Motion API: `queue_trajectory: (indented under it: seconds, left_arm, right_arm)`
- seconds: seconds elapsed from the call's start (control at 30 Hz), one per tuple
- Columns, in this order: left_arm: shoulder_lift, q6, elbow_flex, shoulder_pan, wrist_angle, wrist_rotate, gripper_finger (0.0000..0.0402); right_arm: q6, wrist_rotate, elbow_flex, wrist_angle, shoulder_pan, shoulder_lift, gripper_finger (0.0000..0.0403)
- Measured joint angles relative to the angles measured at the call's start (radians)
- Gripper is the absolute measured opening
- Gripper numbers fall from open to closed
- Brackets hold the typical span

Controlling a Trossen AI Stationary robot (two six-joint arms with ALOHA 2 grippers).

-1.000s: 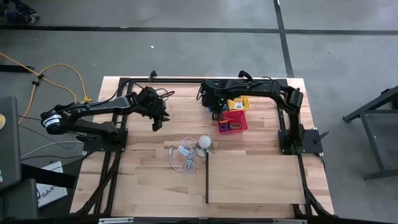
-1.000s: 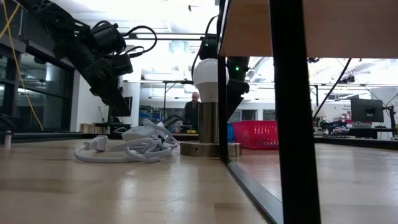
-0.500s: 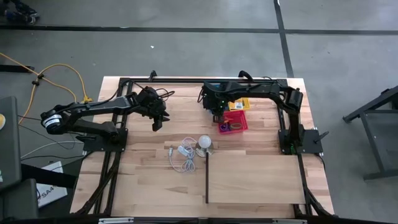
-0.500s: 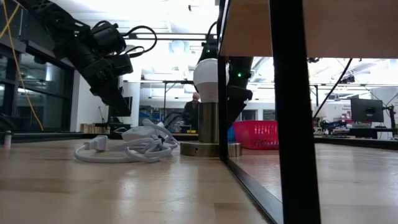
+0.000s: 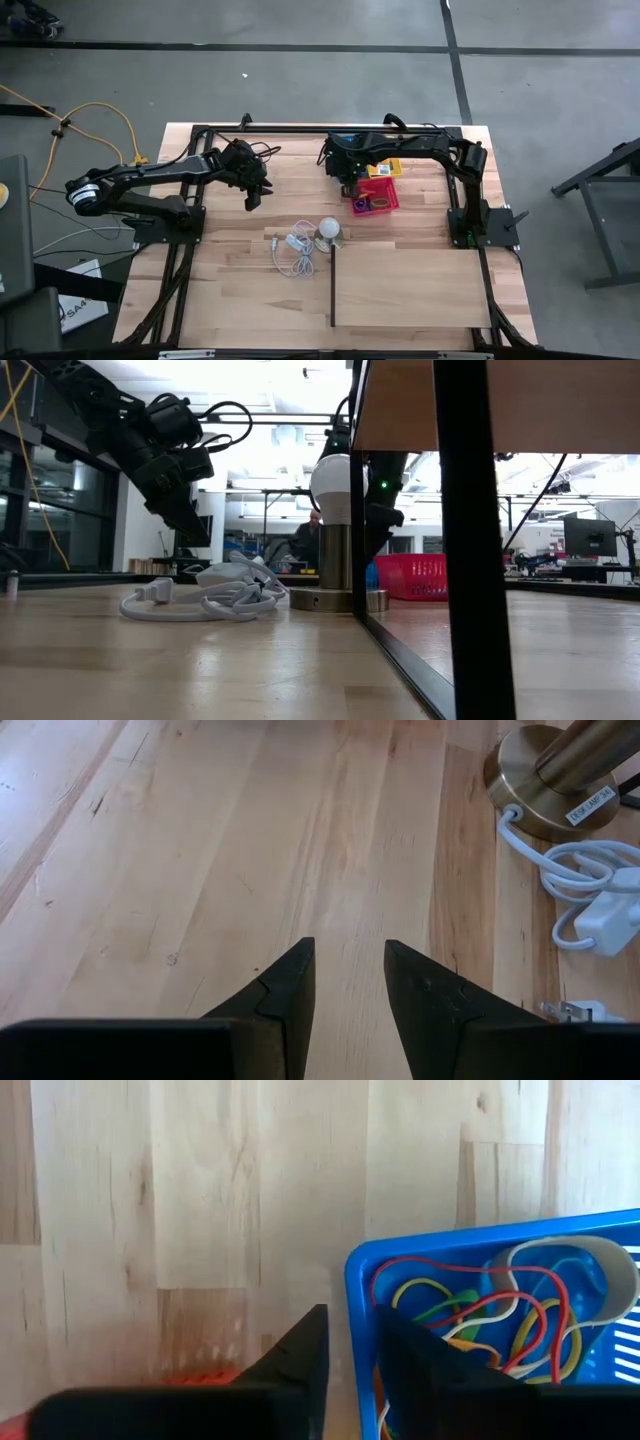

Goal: Pick & Place Office Desk Supplies
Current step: Put the blue bin with the rubber bands on the shelf

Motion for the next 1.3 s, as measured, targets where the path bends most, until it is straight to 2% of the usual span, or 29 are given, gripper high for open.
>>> queue_trajectory:
  seconds: [0.23, 0.4, 0.77, 0.97, 1.13, 1.3]
  left_arm:
    - [0.0, 0.0, 0.0, 0.0, 0.0, 0.0, 0.0118]
    - [0.0, 0.0, 0.0, 0.0, 0.0, 0.0, 0.0118]
    - [0.0, 0.0, 0.0, 0.0, 0.0, 0.0, 0.0118]
    - [0.0, 0.0, 0.0, 0.0, 0.0, 0.0, 0.0118]
    - [0.0, 0.0, 0.0, 0.0, 0.0, 0.0, 0.0118]
    - [0.0, 0.0, 0.0, 0.0, 0.0, 0.0, 0.0118]
  right_arm:
    - [-0.016, 0.008, 0.001, 0.003, 0.0, 0.0, 0.0009]
    - [-0.019, 0.052, 0.001, 0.006, 0.0, 0.0, 0.0007]
    - [-0.046, 0.055, 0.047, -0.006, 0.015, 0.0, 0.0004]
    - [-0.057, 0.055, 0.151, -0.094, 0.041, 0.0, 0.0003]
    - [-0.056, 0.137, 0.275, -0.215, 0.069, 0.0, 0.0003]
    - [-0.03, 0.137, 0.352, -0.293, 0.1, 0.0, 0.0003]
